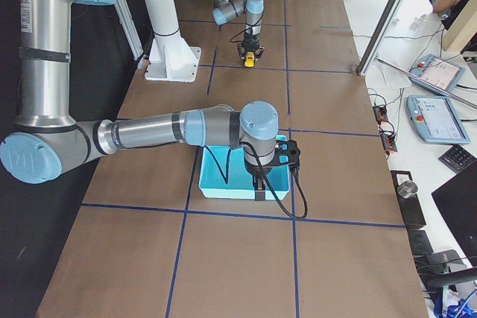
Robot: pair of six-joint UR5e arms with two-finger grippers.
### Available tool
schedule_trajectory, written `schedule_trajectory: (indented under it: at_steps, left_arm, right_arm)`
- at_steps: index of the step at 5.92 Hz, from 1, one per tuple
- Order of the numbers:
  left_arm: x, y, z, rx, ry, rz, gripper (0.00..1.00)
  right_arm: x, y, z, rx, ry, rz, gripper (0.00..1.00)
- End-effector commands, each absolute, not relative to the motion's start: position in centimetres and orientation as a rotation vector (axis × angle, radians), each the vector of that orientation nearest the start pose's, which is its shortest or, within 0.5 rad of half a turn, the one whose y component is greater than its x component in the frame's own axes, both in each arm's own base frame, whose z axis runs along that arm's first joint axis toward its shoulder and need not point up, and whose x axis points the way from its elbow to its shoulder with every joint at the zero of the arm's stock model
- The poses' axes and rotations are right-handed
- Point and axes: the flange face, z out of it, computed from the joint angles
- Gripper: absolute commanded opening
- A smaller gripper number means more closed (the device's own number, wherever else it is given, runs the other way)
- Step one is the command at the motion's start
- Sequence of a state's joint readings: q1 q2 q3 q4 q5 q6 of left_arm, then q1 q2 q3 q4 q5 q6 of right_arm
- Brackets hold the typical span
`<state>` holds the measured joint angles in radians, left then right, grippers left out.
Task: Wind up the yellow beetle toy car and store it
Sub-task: 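Pull the car backward once more with the left gripper pressing down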
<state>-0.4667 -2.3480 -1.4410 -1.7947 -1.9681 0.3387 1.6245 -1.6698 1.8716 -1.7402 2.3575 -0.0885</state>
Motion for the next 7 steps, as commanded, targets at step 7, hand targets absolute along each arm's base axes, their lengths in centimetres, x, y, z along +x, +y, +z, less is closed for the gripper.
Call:
schedule_trajectory:
  at_steps: [7]
  left_arm:
    - [59.1,-42.2,24.9,0.74,0.727,1.479,0.0]
  right_arm:
    - [8.8,-44.2,56.0,0.117,-0.784,-0.052,1.0]
